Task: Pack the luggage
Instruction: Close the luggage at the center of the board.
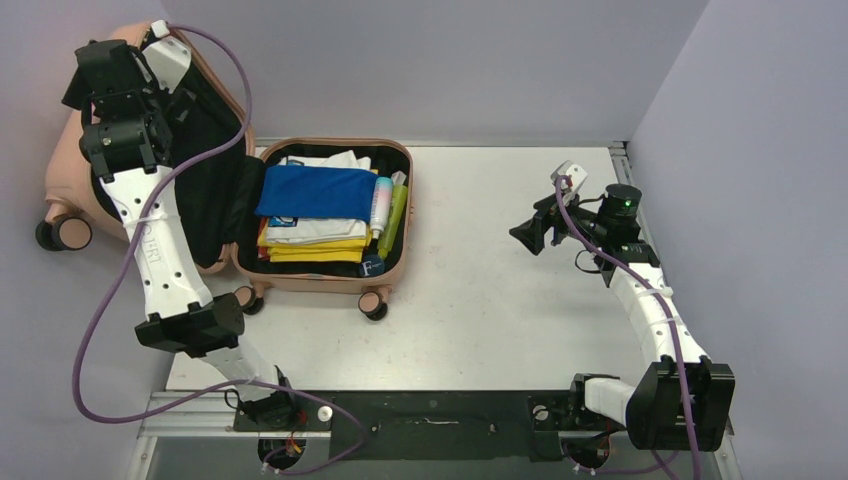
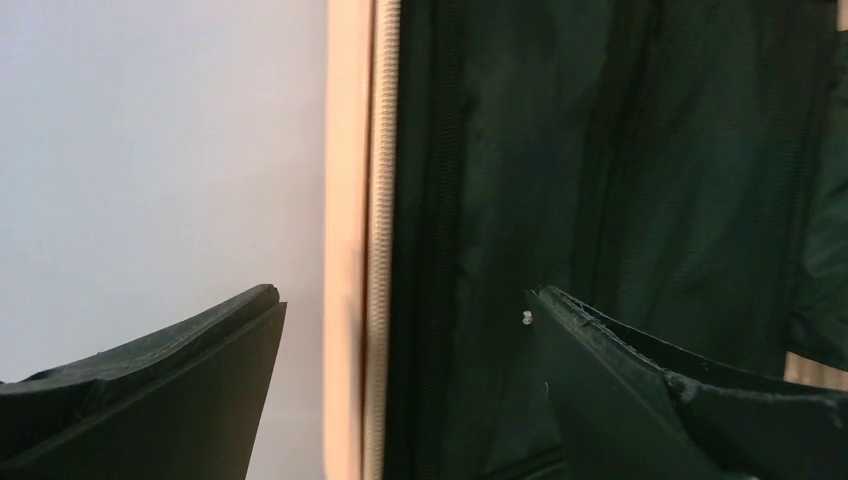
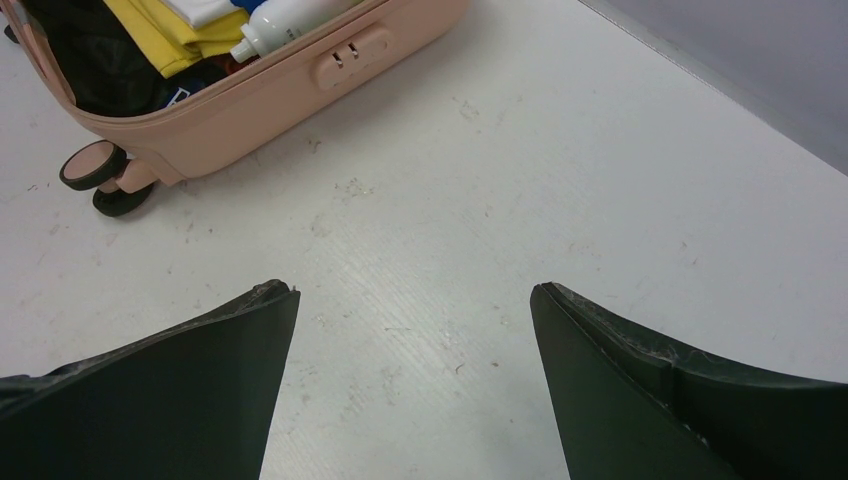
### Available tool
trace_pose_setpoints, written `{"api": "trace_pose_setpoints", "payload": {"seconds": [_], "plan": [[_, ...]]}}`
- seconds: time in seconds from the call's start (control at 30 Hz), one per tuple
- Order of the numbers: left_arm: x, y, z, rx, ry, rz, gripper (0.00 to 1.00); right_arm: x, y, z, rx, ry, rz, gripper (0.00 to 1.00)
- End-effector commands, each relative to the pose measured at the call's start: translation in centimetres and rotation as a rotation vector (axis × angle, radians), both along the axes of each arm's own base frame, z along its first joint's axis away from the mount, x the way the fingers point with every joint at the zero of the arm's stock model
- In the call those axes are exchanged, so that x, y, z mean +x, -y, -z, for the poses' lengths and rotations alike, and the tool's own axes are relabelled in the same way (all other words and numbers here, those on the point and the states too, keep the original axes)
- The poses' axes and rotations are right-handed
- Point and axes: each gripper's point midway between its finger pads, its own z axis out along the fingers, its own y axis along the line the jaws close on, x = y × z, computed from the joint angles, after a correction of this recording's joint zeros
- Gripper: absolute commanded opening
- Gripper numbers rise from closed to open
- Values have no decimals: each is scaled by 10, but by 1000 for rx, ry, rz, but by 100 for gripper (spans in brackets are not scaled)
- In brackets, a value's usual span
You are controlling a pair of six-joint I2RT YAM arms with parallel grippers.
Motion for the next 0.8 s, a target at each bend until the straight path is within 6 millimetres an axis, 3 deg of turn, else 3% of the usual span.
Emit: {"api": "trace_pose_setpoints", "payload": {"seconds": [0.0,0.13,0.23,0.37,0.47,0.63,0.77], "plan": [[-5,12,-10,-54,82,44,100,4,-4,-25,8,84,-28,90],[-4,-6,-5,-10,76,-36,86,4,-4,-24,9,80,-27,90],[-4,-11,-7,-9,79,-55,80,5,-4,-23,10,78,-26,90],[-5,-12,-11,-5,86,-64,65,5,-4,-23,10,76,-27,90],[-6,-12,-12,-5,91,-65,47,5,-4,-23,11,76,-27,90],[-8,-11,-11,-5,83,-67,2,6,-5,-23,20,74,-24,90],[-6,-4,-5,-27,64,-44,0,10,-11,-22,57,39,-4,90]]}}
